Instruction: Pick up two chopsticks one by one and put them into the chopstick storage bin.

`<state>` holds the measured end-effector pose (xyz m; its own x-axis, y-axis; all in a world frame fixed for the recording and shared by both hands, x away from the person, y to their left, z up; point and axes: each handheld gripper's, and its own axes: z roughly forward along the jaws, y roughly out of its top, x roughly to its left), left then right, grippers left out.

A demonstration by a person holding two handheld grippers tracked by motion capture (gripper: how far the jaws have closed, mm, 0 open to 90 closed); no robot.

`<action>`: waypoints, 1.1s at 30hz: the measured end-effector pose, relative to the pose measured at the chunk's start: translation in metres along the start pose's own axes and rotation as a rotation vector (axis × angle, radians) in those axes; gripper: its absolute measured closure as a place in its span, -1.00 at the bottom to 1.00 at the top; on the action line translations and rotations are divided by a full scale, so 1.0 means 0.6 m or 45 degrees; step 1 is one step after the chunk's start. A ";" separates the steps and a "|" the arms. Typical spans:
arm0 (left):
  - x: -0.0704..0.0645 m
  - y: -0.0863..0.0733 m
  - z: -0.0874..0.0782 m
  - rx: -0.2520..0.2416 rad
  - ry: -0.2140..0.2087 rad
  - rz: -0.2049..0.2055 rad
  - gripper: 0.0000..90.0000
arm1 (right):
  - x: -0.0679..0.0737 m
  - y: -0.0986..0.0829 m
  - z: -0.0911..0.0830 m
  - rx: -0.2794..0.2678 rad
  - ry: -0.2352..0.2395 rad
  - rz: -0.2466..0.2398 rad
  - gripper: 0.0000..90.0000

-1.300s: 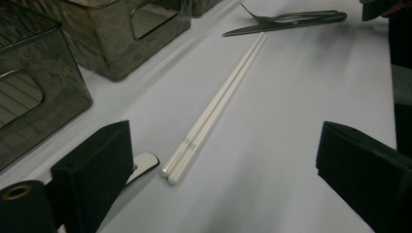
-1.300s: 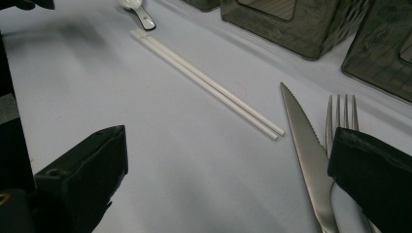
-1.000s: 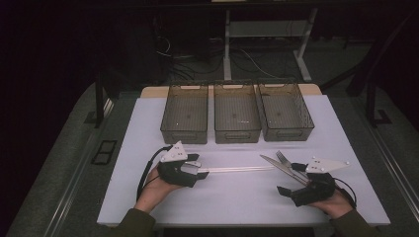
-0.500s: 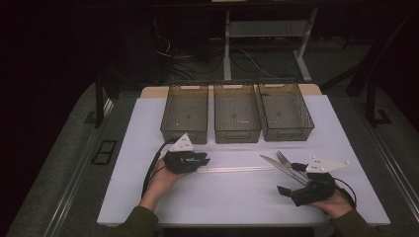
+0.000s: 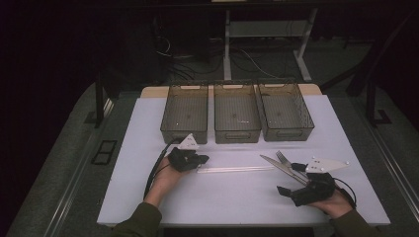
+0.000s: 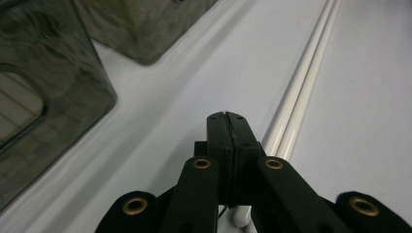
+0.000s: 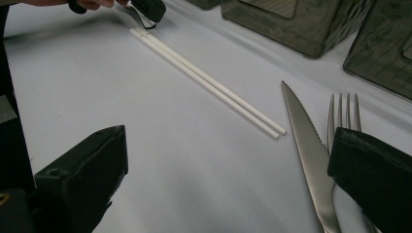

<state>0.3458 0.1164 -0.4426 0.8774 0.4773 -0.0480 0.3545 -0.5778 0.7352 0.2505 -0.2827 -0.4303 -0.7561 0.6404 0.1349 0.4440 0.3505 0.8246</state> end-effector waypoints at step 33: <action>-0.043 -0.012 -0.007 0.140 -0.164 0.020 0.98 | 0.001 0.000 -0.003 -0.008 0.002 -0.009 -0.98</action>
<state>0.3193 0.1110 -0.4439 0.9148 0.3828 -0.1290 0.3675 -0.6565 0.6587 0.2489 -0.2835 -0.4294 -0.7599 0.6369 0.1302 0.4356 0.3503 0.8292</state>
